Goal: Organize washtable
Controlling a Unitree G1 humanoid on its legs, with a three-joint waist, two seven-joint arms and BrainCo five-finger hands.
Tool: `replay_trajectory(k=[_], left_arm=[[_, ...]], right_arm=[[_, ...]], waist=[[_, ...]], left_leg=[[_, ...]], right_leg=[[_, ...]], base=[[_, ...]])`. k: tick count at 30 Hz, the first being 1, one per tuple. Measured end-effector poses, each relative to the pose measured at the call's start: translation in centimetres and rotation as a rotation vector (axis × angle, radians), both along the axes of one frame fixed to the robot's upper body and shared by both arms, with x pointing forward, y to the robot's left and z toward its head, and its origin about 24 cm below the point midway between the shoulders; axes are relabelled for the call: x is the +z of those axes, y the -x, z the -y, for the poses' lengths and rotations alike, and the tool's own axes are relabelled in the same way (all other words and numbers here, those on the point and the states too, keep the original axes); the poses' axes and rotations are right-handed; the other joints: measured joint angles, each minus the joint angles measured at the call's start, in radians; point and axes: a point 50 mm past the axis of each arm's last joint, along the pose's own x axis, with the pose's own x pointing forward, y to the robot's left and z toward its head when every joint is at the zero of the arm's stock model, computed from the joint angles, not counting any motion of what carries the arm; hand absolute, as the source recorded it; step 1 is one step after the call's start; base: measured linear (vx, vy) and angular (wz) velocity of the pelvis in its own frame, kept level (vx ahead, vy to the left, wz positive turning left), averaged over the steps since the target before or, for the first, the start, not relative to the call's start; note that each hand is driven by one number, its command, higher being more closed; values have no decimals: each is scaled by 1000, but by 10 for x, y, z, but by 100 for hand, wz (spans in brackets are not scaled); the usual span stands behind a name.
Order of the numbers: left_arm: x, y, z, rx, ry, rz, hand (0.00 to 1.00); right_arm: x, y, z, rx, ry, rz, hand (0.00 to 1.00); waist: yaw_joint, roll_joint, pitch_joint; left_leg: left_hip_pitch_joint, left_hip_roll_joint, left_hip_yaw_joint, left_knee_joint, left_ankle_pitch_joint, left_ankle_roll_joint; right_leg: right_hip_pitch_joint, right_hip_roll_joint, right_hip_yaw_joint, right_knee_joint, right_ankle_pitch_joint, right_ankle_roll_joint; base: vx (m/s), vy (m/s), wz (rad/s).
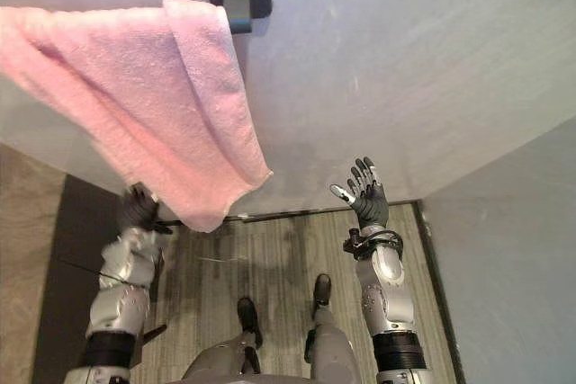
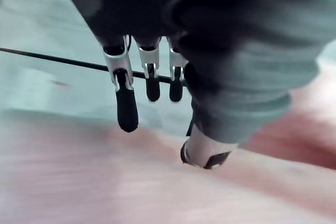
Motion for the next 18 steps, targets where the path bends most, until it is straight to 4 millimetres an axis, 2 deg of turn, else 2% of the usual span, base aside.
replay_trajectory(k=[2,6,10,13,15,18], left_arm=[[-9,5,9,-19,17,-35,0],[-5,5,8,-16,11,-20,0],[0,11,8,-29,-2,15,0],[-9,25,4,11,1,-20,0],[-21,46,7,7,23,-68,0],[-28,72,11,-28,26,-103,0]], right_arm=[[-2,1,1,-4,1,-7,0],[-7,4,-1,-3,0,-24,0],[-12,8,1,-4,12,-46,0],[-20,15,3,-2,38,-76,0],[-33,28,5,24,55,-120,0],[-49,46,1,100,86,-183,0]], waist=[[3,-5,-1],[19,-2,-1],[27,4,-1],[29,17,-2],[30,34,-5],[35,49,-13]], left_leg=[[1,0,0,0,-2,2],[-1,2,5,25,-16,21],[-1,4,2,45,-30,25],[-1,4,-2,47,-35,21],[12,4,-12,40,-38,23],[28,4,-20,34,-42,22]], right_leg=[[1,0,0,0,0,0],[8,0,8,0,0,0],[18,-2,10,0,-1,1],[22,-2,7,0,-3,4],[39,0,-6,0,-14,13],[56,2,-16,0,-24,15]], base=[[51,4,-1],[6,0,-4],[42,-4,1],[36,-4,4],[52,-7,13],[77,-6,10]])
